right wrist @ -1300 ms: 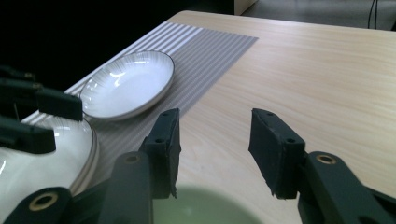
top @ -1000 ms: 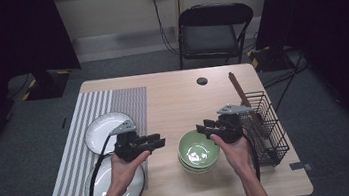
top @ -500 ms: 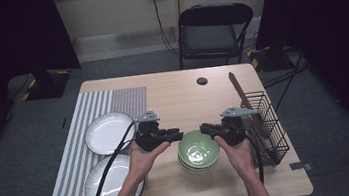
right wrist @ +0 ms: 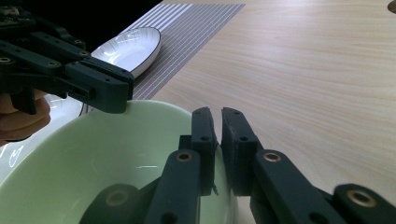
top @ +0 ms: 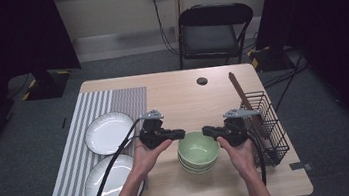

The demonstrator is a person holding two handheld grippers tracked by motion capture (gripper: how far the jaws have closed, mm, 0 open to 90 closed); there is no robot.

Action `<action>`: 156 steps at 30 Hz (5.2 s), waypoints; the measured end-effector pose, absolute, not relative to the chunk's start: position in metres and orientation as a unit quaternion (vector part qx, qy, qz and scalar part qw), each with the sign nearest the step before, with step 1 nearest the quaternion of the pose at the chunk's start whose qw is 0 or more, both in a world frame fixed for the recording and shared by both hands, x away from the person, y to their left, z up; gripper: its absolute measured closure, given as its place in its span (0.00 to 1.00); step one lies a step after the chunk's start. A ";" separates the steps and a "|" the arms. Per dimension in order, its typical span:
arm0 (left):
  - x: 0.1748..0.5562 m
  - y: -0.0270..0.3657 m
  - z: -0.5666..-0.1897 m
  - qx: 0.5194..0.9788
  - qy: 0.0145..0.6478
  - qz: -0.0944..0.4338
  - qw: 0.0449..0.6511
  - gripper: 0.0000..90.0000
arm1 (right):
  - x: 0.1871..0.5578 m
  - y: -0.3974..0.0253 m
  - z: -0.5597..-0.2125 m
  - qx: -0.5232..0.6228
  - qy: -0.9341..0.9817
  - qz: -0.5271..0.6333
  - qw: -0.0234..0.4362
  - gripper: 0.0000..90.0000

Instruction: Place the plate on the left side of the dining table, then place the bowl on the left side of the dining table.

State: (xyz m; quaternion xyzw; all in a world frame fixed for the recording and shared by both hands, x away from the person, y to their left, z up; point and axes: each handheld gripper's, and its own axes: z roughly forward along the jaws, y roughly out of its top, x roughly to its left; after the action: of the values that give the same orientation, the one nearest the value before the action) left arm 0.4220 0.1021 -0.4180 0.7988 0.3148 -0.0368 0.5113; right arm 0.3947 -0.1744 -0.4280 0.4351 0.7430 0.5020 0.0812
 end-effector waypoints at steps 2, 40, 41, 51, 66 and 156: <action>0.422 0.102 -0.418 0.799 0.314 -0.038 0.511 0.94 | 0.396 -0.176 -0.429 0.435 0.741 0.507 0.075 0.94; 0.351 0.095 -0.397 0.844 0.198 -0.011 0.499 0.81 | 0.398 -0.177 -0.433 0.431 0.738 0.515 0.067 0.94; 0.350 0.092 -0.398 0.844 0.196 -0.017 0.499 0.80 | 0.398 -0.178 -0.433 0.431 0.737 0.517 0.065 0.94; 0.349 0.056 -0.402 0.874 0.148 -0.036 0.462 0.78 | 0.399 -0.178 -0.434 0.430 0.737 0.519 0.061 0.94; 0.355 0.035 -0.406 0.901 0.109 -0.035 0.419 0.89 | 0.399 -0.179 -0.433 0.428 0.743 0.511 0.062 0.93; 0.367 0.009 -0.390 0.940 0.111 -0.058 0.316 0.92 | 0.402 -0.183 -0.437 0.410 0.767 0.491 0.057 0.91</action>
State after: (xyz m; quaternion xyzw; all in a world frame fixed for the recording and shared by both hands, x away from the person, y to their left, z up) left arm 0.3669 0.0090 -0.3899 0.9405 0.1110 -0.0576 0.3160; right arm 0.4019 -0.1828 -0.4373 0.4098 0.7670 0.4905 0.0568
